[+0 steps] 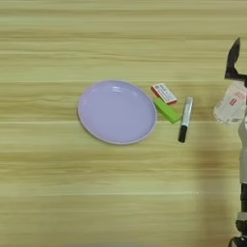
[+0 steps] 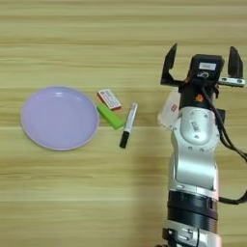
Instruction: Move the objects on the table
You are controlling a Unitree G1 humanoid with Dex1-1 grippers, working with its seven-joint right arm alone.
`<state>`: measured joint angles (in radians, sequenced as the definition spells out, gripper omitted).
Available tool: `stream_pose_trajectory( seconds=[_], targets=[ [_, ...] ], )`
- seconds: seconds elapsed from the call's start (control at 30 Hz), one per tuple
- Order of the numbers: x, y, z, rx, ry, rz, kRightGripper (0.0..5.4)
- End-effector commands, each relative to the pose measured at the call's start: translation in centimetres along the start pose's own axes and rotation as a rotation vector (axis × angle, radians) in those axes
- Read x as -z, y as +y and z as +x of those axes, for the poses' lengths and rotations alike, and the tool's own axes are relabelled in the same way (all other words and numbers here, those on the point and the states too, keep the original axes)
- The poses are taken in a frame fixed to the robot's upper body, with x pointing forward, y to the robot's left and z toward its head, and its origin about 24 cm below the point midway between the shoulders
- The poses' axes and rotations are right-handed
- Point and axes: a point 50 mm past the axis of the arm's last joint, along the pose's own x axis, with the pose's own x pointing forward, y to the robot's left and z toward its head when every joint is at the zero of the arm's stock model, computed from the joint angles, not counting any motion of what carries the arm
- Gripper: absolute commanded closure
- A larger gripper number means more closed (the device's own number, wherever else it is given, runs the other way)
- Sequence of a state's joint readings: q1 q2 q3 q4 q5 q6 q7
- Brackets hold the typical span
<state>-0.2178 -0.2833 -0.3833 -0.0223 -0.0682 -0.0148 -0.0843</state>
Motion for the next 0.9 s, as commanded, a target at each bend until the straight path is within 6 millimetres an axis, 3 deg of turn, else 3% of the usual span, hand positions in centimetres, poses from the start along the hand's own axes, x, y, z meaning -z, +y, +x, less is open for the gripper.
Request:
stream_pose_trajectory(
  seconds=[0.03,0.67,0.9],
  targets=[
    [-1.5,-0.7,1.4,0.023,-0.061,0.013,0.05],
    [3.5,-1.0,1.6,0.047,0.171,0.092,0.05],
    [4.5,-0.8,1.7,0.042,0.21,0.105,0.05]
  ],
)
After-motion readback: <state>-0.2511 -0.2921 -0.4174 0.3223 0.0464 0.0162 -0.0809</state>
